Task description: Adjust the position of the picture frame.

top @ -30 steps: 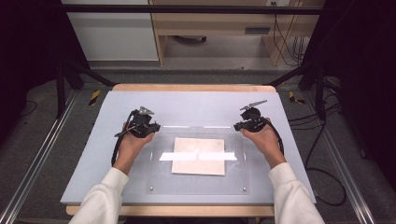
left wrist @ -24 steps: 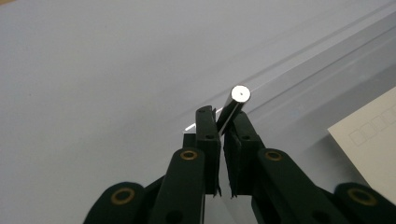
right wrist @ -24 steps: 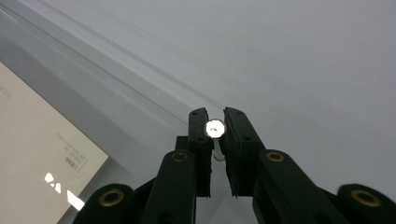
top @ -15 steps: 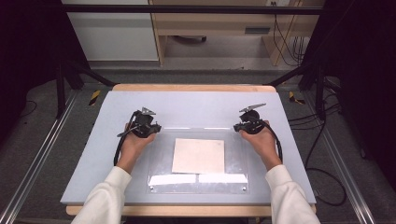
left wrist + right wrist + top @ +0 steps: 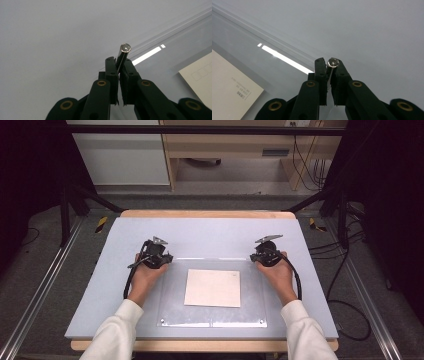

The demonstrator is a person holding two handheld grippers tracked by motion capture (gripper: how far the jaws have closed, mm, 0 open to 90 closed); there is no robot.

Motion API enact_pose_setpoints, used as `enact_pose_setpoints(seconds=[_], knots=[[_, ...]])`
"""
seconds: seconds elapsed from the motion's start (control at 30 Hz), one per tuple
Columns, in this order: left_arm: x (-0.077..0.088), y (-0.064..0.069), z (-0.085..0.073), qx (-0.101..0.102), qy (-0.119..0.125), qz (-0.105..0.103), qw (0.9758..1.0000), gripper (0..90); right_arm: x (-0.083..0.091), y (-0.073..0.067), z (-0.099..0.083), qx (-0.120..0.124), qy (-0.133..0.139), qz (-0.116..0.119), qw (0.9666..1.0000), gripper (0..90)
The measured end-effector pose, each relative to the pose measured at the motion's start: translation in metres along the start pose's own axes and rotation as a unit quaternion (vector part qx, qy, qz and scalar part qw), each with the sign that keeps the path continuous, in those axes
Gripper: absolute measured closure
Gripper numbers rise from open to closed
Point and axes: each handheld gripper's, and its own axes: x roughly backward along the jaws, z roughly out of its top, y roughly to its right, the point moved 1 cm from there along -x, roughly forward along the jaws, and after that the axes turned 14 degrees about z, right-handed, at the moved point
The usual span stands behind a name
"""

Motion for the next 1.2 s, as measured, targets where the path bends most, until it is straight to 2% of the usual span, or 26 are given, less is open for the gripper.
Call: enact_pose_setpoints(seconds=[0.27, 0.7, 0.77, 0.8, 0.83, 0.87, 1.0, 1.07, 1.13, 1.2], knots=[[-0.002, 0.002, -0.002, 0.0, -0.002, 0.007, 1.0, 84.7, -0.003, -0.001, -0.004, 0.001, 0.009, -0.014, 0.9999, 84.9], [-0.004, 0.006, -0.005, 0.009, -0.001, 0.017, 0.9998, 84.7, -0.006, -0.001, -0.01, -0.005, 0.017, -0.017, 0.9997, 84.7], [-0.004, 0.007, -0.005, 0.007, 0.001, 0.021, 0.9997, 84.6, -0.006, -0.001, -0.011, -0.01, 0.022, -0.016, 0.9996, 82.5], [-0.004, 0.008, -0.006, 0.013, 0.005, 0.023, 0.9996, 84.4, -0.005, 0.0, -0.011, -0.011, 0.024, -0.021, 0.9994, 78.4], [-0.003, 0.007, -0.006, 0.011, 0.009, 0.025, 0.9996, 83.0, -0.005, 0.0, -0.012, -0.011, 0.029, -0.03, 0.9991, 73.3], [-0.001, 0.007, -0.006, 0.015, 0.018, 0.03, 0.9993, 77.6, -0.004, 0.001, -0.013, -0.014, 0.033, -0.034, 0.9988, 70.2], [0.005, 0.006, -0.008, 0.022, 0.06, 0.046, 0.9969, 51.1, 0.004, -0.002, -0.021, -0.012, 0.076, -0.034, 0.9965, 58.1], [0.007, 0.006, -0.01, 0.032, 0.075, 0.044, 0.9957, 45.2, 0.009, -0.006, -0.021, 0.002, 0.088, -0.038, 0.9954, 52.9], [0.009, 0.006, -0.013, 0.043, 0.086, 0.041, 0.9945, 40.2, 0.013, -0.009, -0.021, 0.019, 0.087, -0.048, 0.9949, 49.2], [0.01, 0.007, -0.015, 0.045, 0.093, 0.044, 0.9936, 34.5, 0.016, -0.011, -0.023, 0.027, 0.095, -0.051, 0.9937, 47.3]])
